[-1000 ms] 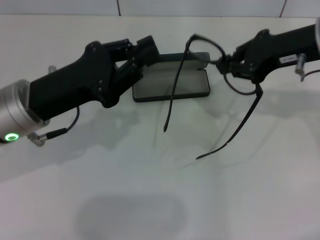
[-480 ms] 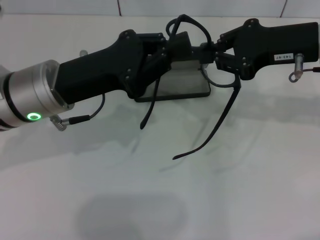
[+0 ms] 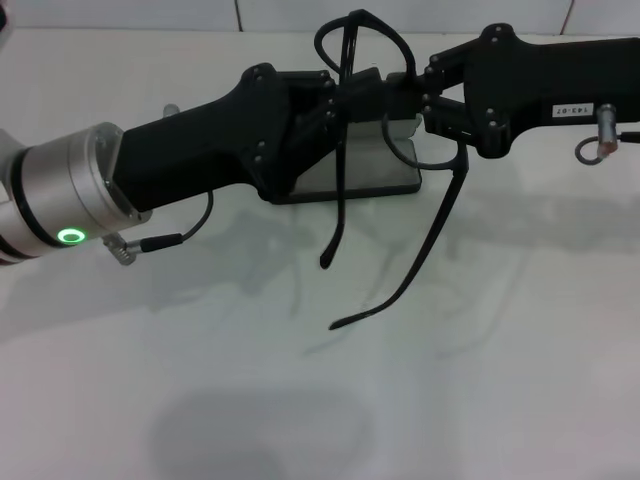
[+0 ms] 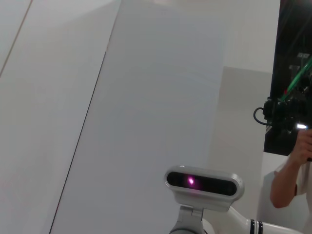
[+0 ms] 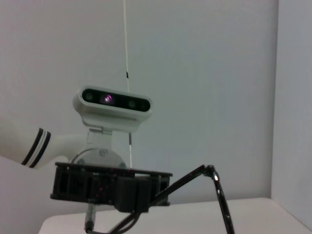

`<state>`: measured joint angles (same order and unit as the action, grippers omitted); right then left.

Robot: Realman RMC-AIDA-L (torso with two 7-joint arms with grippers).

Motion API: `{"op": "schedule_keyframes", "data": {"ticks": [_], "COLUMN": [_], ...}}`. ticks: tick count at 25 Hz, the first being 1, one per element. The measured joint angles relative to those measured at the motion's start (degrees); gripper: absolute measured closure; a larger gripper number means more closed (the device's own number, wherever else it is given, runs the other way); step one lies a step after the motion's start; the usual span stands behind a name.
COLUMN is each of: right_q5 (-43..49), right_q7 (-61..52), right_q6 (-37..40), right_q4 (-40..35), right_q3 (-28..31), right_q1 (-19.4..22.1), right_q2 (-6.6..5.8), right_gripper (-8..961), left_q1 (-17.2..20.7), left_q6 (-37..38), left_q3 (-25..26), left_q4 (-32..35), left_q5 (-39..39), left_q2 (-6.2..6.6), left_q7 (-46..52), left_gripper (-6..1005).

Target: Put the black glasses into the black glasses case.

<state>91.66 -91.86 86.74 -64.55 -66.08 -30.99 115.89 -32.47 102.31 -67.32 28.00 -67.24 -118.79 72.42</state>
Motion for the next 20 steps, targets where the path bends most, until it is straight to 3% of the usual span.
{"op": "schedule_keyframes", "data": {"ticks": [20], "right_q5": [-3.4], "right_q7": [2.9], "right_q6": [2.6], "right_q4": [4.8], "right_q3": [-2.9], "right_q1": [-2.7], "right_q2": [0.04], "right_gripper": [858], "left_q1": [0.2], "left_q6": [-0.1], "left_q3": [0.1], "left_q4": [-0.2], "left_q5": [0.0], "left_q2": [-0.57], "left_q7": [-0.6], "left_gripper": [965]}}
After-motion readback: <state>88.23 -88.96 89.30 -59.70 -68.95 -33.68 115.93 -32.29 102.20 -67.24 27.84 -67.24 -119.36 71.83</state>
